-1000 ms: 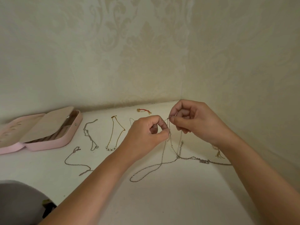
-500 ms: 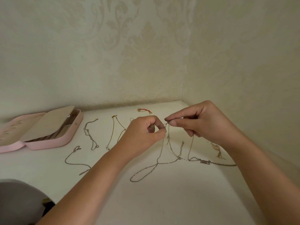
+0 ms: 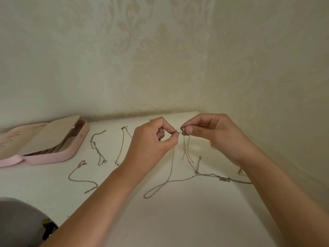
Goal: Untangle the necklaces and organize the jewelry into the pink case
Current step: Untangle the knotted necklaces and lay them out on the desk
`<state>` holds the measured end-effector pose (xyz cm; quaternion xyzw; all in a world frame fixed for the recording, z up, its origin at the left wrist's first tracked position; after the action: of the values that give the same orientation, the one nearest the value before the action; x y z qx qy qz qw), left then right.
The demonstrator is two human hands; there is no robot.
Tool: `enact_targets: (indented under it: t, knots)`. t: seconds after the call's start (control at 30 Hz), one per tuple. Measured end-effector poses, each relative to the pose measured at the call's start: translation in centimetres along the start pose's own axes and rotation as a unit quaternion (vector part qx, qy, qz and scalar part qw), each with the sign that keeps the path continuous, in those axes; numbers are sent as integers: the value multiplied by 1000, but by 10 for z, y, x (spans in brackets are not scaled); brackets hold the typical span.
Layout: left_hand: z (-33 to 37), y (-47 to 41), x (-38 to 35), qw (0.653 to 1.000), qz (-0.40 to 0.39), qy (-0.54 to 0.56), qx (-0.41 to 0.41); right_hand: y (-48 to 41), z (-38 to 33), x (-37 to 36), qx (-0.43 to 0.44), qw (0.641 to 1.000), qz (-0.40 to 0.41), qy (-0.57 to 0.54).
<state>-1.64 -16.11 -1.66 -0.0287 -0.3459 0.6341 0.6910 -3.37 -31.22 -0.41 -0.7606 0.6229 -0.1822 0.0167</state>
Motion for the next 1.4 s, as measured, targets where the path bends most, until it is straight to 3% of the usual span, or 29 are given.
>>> enact_targets:
  t: [0.23,0.4,0.6,0.87,1.0,1.1,1.23,1.3,1.33,1.4]
  knots:
    - [-2,-1,5,999,34,6,2,-3,8,-9,-26,989,-52,-135]
    - [-8,-2,0,996,11,78,31,-2,7,-10,-40,992,-48,-112]
    - [-2,-1,-12,978,-22,207,34,1,-8,-7,8,994,-55,-98]
    - [-3,-2,1,993,39,114,-3,7,-23,1,68,993,-69,-70]
    - [-8,-5,-1,992,12,119,34,4,-17,9,60,997,-45,-18]
    - [-14,-4,-9,961,-32,255,99,2,-13,12,50,998,-21,7]
    - [-10,-4,-22,864,-96,471,148,1,-14,13,61,998,-9,5]
    - [-7,-2,-26,824,-131,521,177,1,-13,11,55,998,-10,4]
    - [-7,0,-27,824,-145,516,185,1,-12,10,50,999,-12,5]
    - [-9,1,-25,864,-168,442,175,1,-11,6,40,999,-20,11]
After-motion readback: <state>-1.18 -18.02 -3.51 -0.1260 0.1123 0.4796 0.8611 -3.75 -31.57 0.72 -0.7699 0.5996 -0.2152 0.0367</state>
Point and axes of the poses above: each hand's wrist, its own y-axis away from the middle knuckle, its own x-axis out of the back of the hand, z = x × y, the point moved 8 cm from there along -y, towards the middle knuckle, and after that the axes turned 4 degrees about -z, right-handed, at the moved point
